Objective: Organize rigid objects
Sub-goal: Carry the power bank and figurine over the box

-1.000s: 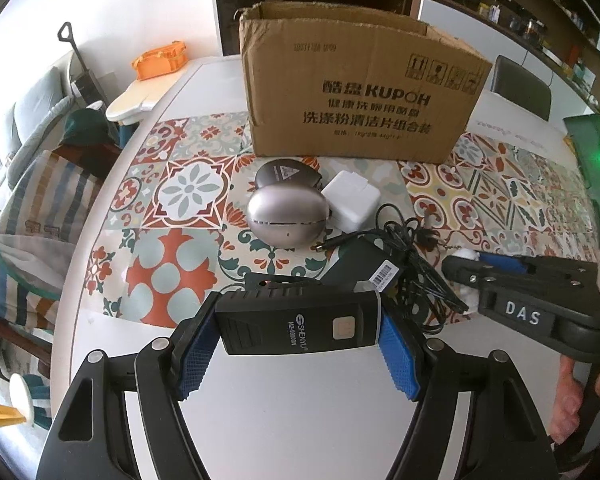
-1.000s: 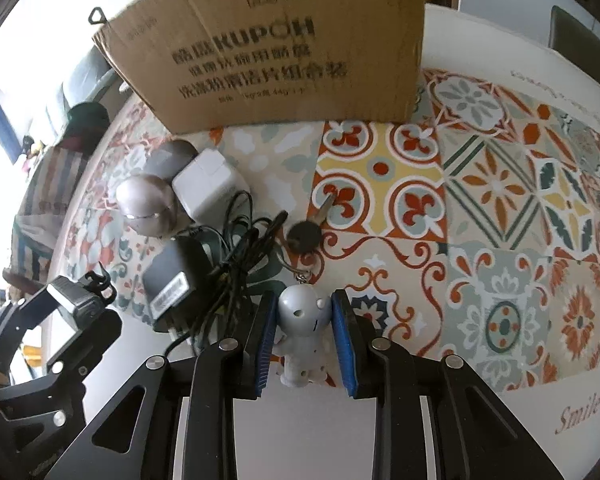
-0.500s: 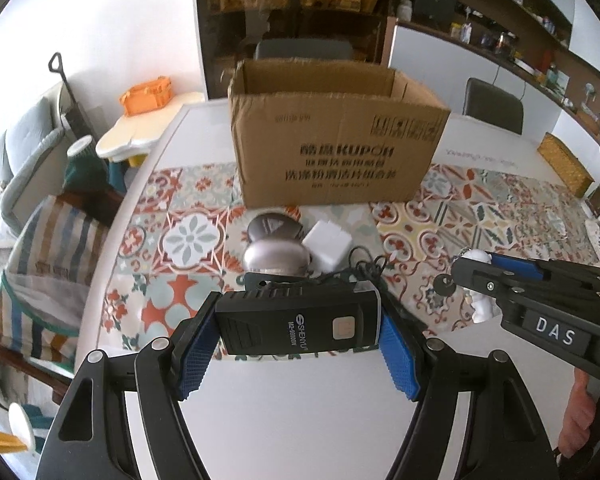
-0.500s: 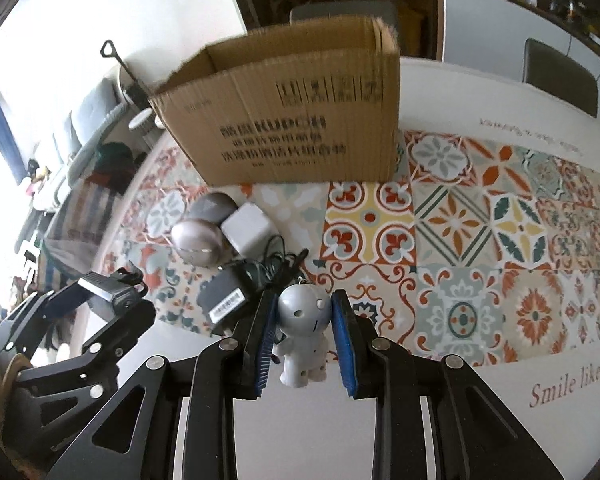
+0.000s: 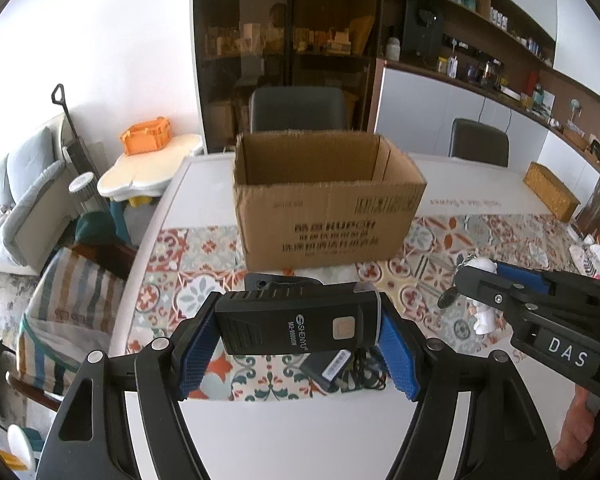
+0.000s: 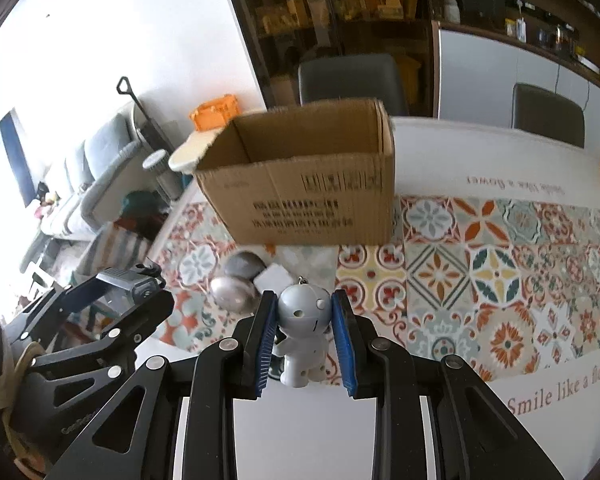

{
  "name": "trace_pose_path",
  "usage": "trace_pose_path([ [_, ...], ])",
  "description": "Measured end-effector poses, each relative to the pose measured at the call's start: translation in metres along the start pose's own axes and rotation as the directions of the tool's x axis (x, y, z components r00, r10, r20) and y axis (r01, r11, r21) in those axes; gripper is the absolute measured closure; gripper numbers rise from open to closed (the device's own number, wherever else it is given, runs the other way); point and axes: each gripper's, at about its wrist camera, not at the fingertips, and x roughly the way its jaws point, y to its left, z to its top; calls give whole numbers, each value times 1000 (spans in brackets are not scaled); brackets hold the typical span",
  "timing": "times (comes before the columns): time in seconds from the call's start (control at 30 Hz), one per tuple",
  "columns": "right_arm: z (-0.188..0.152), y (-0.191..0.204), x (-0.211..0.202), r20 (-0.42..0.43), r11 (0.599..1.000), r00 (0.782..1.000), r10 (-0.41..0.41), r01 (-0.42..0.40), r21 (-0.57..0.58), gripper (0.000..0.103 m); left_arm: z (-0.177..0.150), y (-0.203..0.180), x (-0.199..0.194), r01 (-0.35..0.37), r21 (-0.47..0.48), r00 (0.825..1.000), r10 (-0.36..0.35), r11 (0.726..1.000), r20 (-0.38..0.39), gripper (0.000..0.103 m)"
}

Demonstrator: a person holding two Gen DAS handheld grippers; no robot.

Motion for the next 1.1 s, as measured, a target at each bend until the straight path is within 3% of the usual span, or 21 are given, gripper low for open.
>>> trace_pose_path([
  [0.53,52,12,-28,136,1000,991,18,-15,-24,75,65,5,-13,2,30,992,-6,1000,122,30],
  [1.1,114,5,-11,196,999,980,21,-15,-31,75,127,10,13,14,21,988,-17,1000,152,30],
])
